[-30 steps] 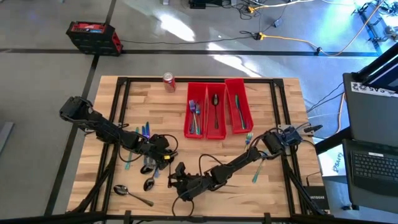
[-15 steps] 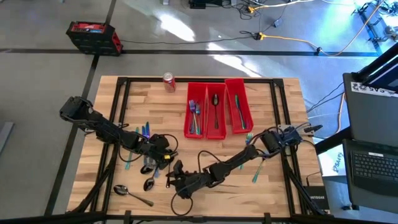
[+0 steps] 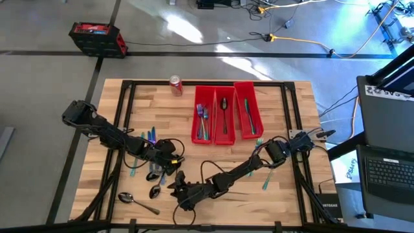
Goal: Sort silverware
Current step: Put the black spoon into the center red bin
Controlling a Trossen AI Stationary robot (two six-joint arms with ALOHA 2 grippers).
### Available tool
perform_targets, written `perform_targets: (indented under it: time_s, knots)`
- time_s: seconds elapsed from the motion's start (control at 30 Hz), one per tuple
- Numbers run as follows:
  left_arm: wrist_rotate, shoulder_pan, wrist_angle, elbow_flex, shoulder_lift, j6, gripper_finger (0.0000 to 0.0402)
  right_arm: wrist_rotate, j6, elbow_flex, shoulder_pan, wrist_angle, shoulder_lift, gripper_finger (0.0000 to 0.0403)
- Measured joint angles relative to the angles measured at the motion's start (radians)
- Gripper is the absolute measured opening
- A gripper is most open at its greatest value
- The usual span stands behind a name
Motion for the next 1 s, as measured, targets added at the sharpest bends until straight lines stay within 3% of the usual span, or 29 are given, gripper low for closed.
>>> perform_targets:
  time_s: [0.33,0.67,1.0]
  knots:
    - [0.001,0.0,0.0,0.0,0.0,0.011,0.0,0.191,0.006,0.002,0.014,-0.022,0.0,0.0182]
    - [0.006,0.012,0.0,0.0,0.0,0.031,0.0,0.261,-0.023,0.002,0.039,-0.032,0.0,0.0176]
    - [0.005,0.024,0.0,0.0,0.0,0.032,0.0,0.261,-0.023,0.001,0.04,-0.035,0.0,0.0044]
